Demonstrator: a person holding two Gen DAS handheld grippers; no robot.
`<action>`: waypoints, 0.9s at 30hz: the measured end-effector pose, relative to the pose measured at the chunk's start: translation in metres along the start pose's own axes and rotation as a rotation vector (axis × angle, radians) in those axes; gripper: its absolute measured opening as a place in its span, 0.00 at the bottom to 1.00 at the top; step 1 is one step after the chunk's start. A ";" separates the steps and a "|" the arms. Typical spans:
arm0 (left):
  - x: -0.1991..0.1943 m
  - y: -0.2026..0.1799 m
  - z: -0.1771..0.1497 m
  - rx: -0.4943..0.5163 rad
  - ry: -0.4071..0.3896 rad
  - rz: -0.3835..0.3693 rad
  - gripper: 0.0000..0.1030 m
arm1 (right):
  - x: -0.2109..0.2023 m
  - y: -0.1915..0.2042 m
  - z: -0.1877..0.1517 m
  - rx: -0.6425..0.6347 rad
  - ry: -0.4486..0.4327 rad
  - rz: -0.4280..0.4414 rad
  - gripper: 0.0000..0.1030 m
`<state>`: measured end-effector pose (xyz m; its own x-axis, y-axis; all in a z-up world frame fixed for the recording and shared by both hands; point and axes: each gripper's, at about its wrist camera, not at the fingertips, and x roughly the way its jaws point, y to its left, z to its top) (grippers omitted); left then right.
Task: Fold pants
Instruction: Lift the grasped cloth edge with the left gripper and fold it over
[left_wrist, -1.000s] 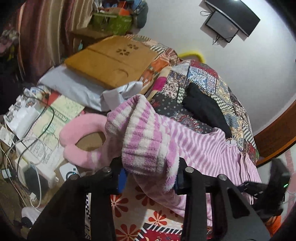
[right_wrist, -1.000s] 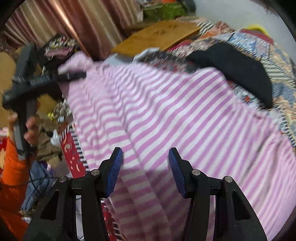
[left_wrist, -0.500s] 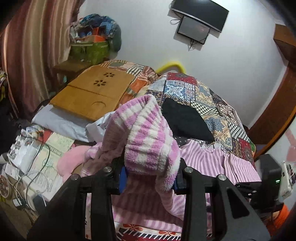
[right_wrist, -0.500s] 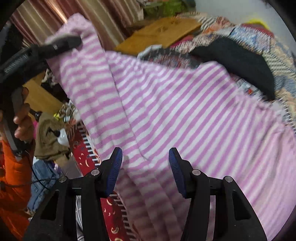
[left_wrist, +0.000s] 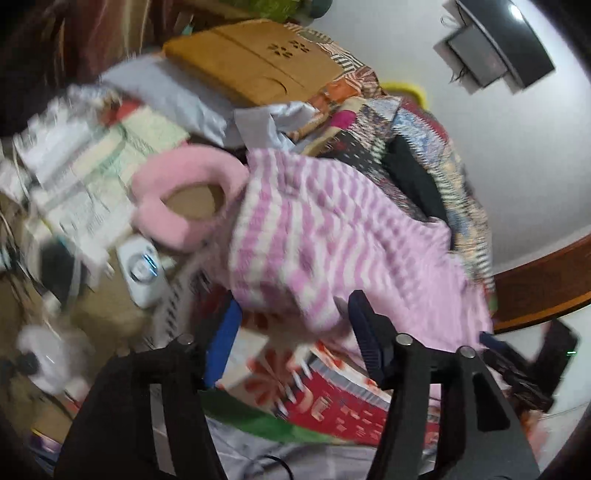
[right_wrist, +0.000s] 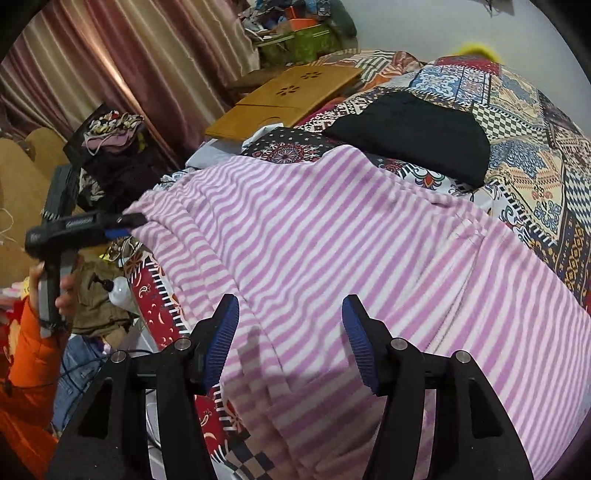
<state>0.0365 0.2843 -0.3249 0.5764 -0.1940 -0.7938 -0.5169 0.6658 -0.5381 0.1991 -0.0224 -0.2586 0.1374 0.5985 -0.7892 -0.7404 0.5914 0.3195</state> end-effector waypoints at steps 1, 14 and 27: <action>0.001 0.002 -0.004 -0.021 0.010 -0.030 0.58 | -0.002 0.000 -0.001 0.002 -0.004 0.001 0.53; 0.035 0.011 -0.004 -0.196 0.056 -0.252 0.60 | 0.004 0.008 -0.010 -0.047 0.012 -0.001 0.53; 0.067 -0.018 0.026 -0.089 -0.080 -0.015 0.58 | 0.023 -0.003 -0.019 -0.048 0.075 -0.020 0.53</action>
<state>0.1006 0.2782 -0.3607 0.6315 -0.1424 -0.7622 -0.5600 0.5961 -0.5753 0.1916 -0.0209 -0.2878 0.1043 0.5432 -0.8331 -0.7690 0.5752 0.2788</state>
